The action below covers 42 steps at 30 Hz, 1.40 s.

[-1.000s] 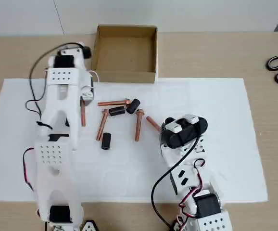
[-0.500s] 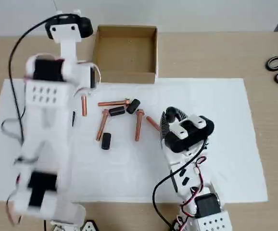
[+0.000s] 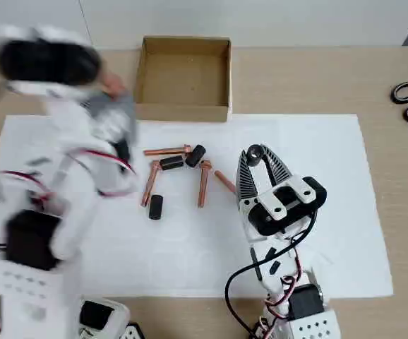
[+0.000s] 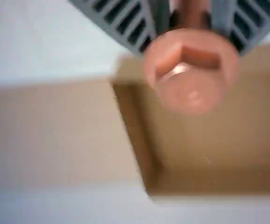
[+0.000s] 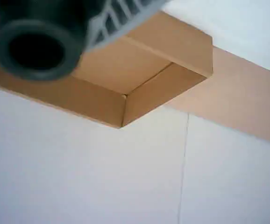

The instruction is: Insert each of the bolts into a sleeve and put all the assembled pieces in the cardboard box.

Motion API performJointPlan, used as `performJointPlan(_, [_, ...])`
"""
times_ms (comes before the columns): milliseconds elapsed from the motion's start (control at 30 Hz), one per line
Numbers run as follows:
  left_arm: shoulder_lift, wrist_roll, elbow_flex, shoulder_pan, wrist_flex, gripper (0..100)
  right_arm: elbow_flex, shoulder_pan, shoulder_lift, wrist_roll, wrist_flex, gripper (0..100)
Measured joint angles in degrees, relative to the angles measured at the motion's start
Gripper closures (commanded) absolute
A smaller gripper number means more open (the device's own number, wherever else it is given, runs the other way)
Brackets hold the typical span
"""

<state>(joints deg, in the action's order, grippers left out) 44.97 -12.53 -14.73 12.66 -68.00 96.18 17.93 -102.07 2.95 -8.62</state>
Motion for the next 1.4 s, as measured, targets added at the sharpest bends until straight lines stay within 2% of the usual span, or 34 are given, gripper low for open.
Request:
performJointPlan(100, [6.07,0.00,-10.64,4.40,2.99,99,0.00,0.00,0.00,0.00,0.00,99.4])
performJointPlan(167, [11.25,0.00,-16.44,5.71,9.32,99,0.00,0.79,0.00,0.00,0.00,99.4])
performJointPlan(300, [20.84,0.00,-29.36,6.86,30.42,99,0.00,6.24,0.00,0.35,-4.13,99.4])
performJointPlan(433, [27.34,0.00,-45.01,9.05,54.24,99,0.00,12.04,0.00,5.19,-6.24,99.4])
performJointPlan(500, [29.80,0.00,-51.16,11.52,60.04,99,0.00,12.57,0.00,7.74,-6.59,99.4])
performJointPlan(633, [31.30,0.00,-55.21,16.97,60.84,99,0.00,13.19,0.00,9.76,-6.86,99.4])
performJointPlan(900, [31.91,0.00,-55.47,18.02,60.84,99,0.00,13.19,0.00,9.93,0.70,99.4])
performJointPlan(1133, [32.09,0.00,-55.47,19.43,60.04,99,0.00,13.19,0.00,9.93,1.49,99.4])
performJointPlan(1267, [32.18,3.96,-54.95,24.53,56.53,99,0.00,12.13,0.09,9.93,1.49,99.4])
performJointPlan(1400, [32.44,8.09,-54.95,25.67,55.82,99,0.00,10.99,0.09,9.93,1.32,99.4])
